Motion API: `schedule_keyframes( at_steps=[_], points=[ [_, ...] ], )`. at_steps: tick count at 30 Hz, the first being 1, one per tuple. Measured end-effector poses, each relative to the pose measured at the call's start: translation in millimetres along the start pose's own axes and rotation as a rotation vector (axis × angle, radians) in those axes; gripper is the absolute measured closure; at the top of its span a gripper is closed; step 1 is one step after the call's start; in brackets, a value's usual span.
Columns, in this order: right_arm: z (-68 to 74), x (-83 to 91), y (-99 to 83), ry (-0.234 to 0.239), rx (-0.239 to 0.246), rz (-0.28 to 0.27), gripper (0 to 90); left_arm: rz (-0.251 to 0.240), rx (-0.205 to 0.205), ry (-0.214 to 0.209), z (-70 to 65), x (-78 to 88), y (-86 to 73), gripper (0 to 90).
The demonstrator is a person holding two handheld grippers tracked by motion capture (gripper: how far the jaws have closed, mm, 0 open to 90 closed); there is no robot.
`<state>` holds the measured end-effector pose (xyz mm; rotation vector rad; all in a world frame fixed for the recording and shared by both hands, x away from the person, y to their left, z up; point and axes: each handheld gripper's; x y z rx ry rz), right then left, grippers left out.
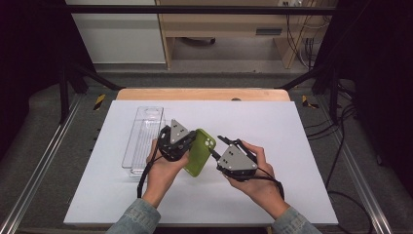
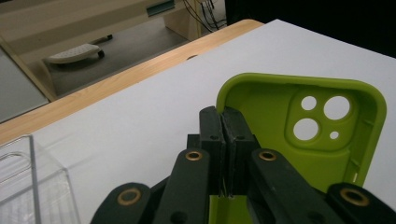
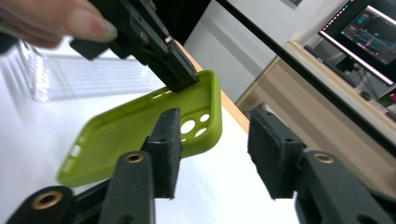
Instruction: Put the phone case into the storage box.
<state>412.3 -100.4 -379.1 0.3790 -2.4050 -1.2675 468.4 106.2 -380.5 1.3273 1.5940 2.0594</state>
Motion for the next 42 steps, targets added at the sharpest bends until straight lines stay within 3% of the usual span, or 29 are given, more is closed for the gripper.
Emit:
schedule_keyframes(
  at_steps=[5,6,7,10,12,16,22,31,38,42],
  points=[
    [-5.9,5.8,-1.9,0.006,-0.09,0.007,42.5,-0.028,0.019,0.03,3.0,2.4,-1.7,87.7],
    [-5.9,5.8,-1.9,0.006,-0.09,0.007,42.5,-0.03,0.019,0.036,3.3,2.8,-2.0,87.7],
    [-8.1,5.6,-6.0,0.013,-0.126,0.005,39.8,-0.031,0.017,0.04,3.4,3.2,-2.3,87.7],
    [-10.3,5.5,-11.3,0.009,-0.155,0.001,37.8,-0.035,0.013,0.052,3.1,4.8,-3.3,87.7],
    [-14.8,4.8,-21.2,0.001,-0.207,-0.001,33.1,-0.041,0.015,0.059,3.5,6.1,-3.9,87.7],
    [-22.3,3.3,-36.9,0.021,-0.26,0.015,26.9,-0.084,0.009,0.089,4.3,9.3,-8.5,87.7],
    [-30.9,1.3,-63.0,0.005,-0.32,0.043,20.1,-0.129,0.025,0.093,4.0,9.6,-13.7,87.8],
    [-44.6,7.7,-81.6,-0.052,-0.369,0.055,9.8,-0.169,0.04,0.084,3.5,13.7,-12.5,87.8],
    [-48.9,10.3,-92.9,-0.05,-0.409,0.076,7.3,-0.181,0.054,0.083,5.8,15.0,-12.5,87.8],
    [-47.9,11.5,-96.1,-0.038,-0.407,0.076,6.2,-0.185,0.056,0.086,5.9,16.9,-11.8,87.8]
  ],
)
Point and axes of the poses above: each handheld gripper's, and its own axes: x roughly backward along the jaws, y roughly out of its top, z roughly to its left, and after that the axes turned 12 degrees about -y, right-handed
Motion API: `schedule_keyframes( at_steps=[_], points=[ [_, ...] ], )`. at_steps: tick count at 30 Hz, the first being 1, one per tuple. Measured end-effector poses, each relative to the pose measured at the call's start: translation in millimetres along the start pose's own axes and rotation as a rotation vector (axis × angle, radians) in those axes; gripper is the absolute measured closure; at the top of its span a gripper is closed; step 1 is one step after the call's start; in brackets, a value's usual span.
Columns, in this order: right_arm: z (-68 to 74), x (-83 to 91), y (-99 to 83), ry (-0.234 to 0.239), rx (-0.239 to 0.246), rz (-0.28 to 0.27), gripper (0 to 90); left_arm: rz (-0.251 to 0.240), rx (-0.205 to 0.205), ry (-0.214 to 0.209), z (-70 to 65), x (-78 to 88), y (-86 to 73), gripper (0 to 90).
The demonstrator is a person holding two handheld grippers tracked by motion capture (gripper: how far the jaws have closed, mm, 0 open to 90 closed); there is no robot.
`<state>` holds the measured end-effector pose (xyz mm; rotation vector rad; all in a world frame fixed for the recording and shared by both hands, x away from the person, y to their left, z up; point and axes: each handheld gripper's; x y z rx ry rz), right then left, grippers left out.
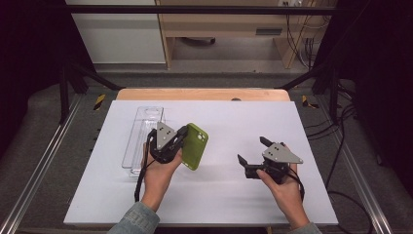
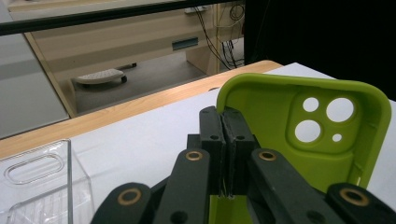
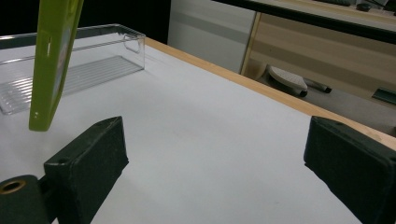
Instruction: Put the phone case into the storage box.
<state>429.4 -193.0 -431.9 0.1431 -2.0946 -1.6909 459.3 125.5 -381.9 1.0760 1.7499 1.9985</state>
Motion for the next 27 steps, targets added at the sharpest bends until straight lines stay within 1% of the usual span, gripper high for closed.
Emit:
schedule_keyframes(
  at_steps=[7,9,11,15,16,19,20,23,25,26,27],
  points=[
    [-6.8,7.0,-12.9,-0.028,-0.023,-0.008,6.1,-0.015,0.016,0.005,1.7,5.2,3.9,87.8],
    [-7.5,7.6,-14.8,-0.036,-0.022,-0.016,6.1,-0.015,0.015,0.007,2.1,5.9,4.3,87.8],
    [-8.7,9.5,-19.3,-0.07,-0.042,-0.019,6.1,-0.019,0.022,0.007,2.8,6.9,4.7,87.8],
    [-9.7,11.1,-23.4,-0.081,-0.05,-0.018,6.1,-0.029,0.037,0.005,4.8,8.8,6.4,87.8],
    [-9.9,13.0,-25.7,-0.084,-0.072,-0.03,7.2,-0.03,0.038,0.006,5.2,9.6,7.0,87.8],
    [-10.3,15.2,-28.0,-0.085,-0.086,-0.038,7.3,-0.038,0.04,0.011,7.6,12.4,9.6,87.8],
    [-10.3,16.2,-29.1,-0.095,-0.088,-0.039,8.0,-0.04,0.041,0.014,8.7,13.9,10.6,87.8],
    [-10.9,17.9,-33.3,-0.104,-0.092,-0.032,8.2,-0.056,0.043,0.029,11.9,18.5,13.2,87.8],
    [-11.9,18.5,-35.4,-0.11,-0.093,-0.018,8.2,-0.065,0.047,0.038,13.9,21.5,14.7,87.8],
    [-12.5,19.3,-36.2,-0.118,-0.11,-0.005,8.7,-0.066,0.046,0.041,14.9,23.0,15.4,87.8],
    [-12.5,19.3,-36.2,-0.118,-0.11,-0.005,8.7,-0.069,0.046,0.045,15.8,24.2,16.1,87.8]
  ],
)
Point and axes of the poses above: each handheld gripper's, and its own axes: x roughly backward along the jaws, y roughly out of its top, z roughly to its left, and after that the axes turned 12 degrees about -y, right-handed
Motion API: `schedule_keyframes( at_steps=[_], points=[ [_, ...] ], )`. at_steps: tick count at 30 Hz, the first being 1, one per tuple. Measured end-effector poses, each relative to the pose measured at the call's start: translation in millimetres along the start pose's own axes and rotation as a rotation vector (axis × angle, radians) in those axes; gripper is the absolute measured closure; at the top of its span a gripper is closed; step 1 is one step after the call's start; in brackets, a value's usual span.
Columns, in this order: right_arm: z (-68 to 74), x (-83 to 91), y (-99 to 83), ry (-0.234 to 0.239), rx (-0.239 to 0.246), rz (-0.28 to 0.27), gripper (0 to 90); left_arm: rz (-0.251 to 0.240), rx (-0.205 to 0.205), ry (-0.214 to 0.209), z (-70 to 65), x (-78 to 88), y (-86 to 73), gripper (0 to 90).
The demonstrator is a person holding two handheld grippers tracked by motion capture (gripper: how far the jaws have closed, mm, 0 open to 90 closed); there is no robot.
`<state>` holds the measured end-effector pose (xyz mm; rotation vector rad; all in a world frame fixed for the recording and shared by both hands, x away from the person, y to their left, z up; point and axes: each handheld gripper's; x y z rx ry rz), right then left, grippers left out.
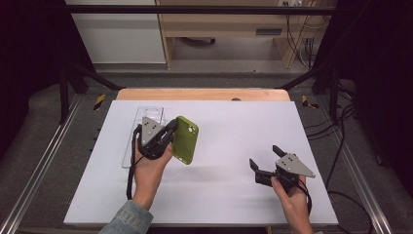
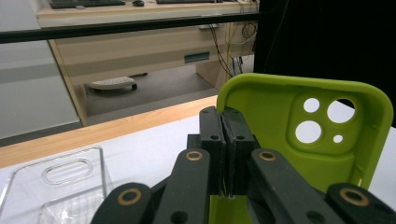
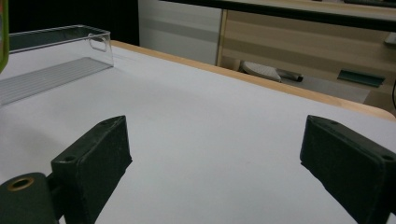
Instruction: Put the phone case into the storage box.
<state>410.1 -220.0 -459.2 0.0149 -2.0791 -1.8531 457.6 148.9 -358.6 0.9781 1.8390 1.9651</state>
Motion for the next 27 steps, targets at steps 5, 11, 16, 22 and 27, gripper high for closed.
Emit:
schedule_keyframes(
  at_steps=[5,11,16,22,27],
  points=[
    [-0.8,1.2,-2.9,0.023,-0.008,0.002,5.9,-0.011,0.011,0.019,4.5,6.3,4.0,87.8],
    [-2.7,5.5,-8.0,0.039,-0.003,-0.018,4.5,-0.021,0.009,0.036,8.6,14.2,9.4,87.8],
    [-5.9,8.1,-11.6,0.054,-0.006,-0.035,4.1,-0.027,-0.003,0.051,11.4,20.5,16.5,87.8],
    [-6.0,10.4,-15.4,0.059,-0.029,-0.054,3.9,-0.031,-0.039,0.084,15.1,28.9,25.9,87.8],
    [-4.8,10.7,-18.8,0.07,-0.028,-0.063,3.8,-0.029,-0.041,0.103,22.1,34.1,31.1,87.8]
  ],
)
Point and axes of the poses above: each handheld gripper's, and its own axes: x roughly backward along the jaws, y roughly out of its top, z roughly to its left, and after that the axes turned 12 degrees about -y, right-handed
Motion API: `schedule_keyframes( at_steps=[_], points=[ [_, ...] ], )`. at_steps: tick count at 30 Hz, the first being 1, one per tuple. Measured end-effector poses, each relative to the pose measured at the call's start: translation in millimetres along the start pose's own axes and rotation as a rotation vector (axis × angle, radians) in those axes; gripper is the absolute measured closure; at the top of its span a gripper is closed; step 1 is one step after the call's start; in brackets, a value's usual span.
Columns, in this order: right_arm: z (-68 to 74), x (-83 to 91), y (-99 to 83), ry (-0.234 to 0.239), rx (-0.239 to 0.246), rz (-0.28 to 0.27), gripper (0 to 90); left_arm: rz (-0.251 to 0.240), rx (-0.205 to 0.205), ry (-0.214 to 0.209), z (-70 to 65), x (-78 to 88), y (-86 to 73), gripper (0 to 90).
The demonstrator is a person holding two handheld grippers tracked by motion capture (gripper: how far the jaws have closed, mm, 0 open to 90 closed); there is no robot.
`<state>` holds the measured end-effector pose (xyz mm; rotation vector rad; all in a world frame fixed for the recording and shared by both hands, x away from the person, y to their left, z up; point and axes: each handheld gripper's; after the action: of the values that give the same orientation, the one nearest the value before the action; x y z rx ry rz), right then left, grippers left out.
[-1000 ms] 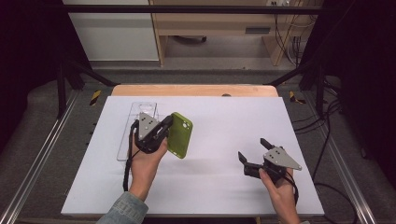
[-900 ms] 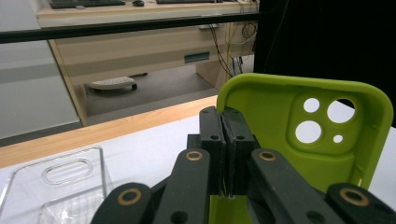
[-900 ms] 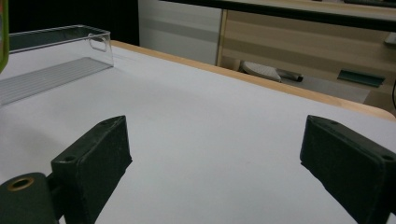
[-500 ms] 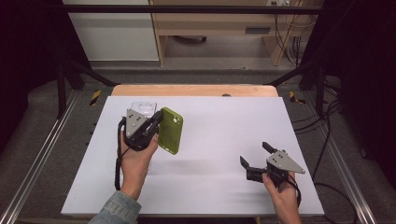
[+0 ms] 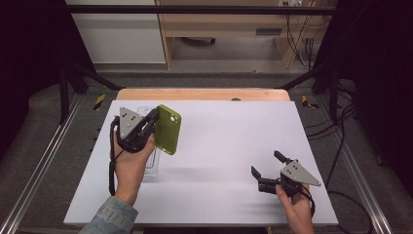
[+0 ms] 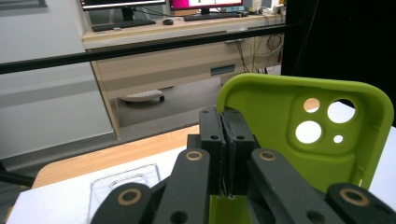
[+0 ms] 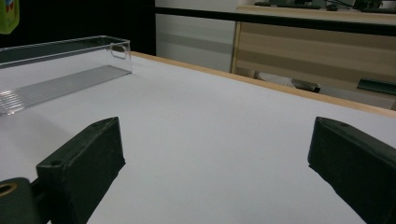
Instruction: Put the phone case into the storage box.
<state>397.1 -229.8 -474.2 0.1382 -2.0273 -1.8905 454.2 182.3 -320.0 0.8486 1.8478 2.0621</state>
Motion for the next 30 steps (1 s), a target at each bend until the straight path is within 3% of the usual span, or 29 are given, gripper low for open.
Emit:
schedule_keyframes(
  at_steps=[6,19,30],
  points=[
    [6.4,2.5,-0.7,0.019,0.018,-0.019,3.9,0.004,0.009,0.03,14.1,0.4,2.3,87.8],
    [11.9,2.8,-4.7,0.039,0.03,-0.029,3.7,-0.002,0.065,0.129,60.7,-5.8,2.5,87.8],
    [12.2,2.3,-5.2,0.043,0.03,-0.034,3.7,0.012,0.116,0.184,89.6,-22.9,-5.7,87.8]
  ],
)
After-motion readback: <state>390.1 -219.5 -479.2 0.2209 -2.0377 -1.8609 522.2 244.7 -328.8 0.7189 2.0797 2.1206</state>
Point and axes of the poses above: each handheld gripper's, and its own axes: x roughly backward along the jaws, y roughly out of its top, z roughly to its left, and after that the axes turned 12 degrees about -y, right-handed
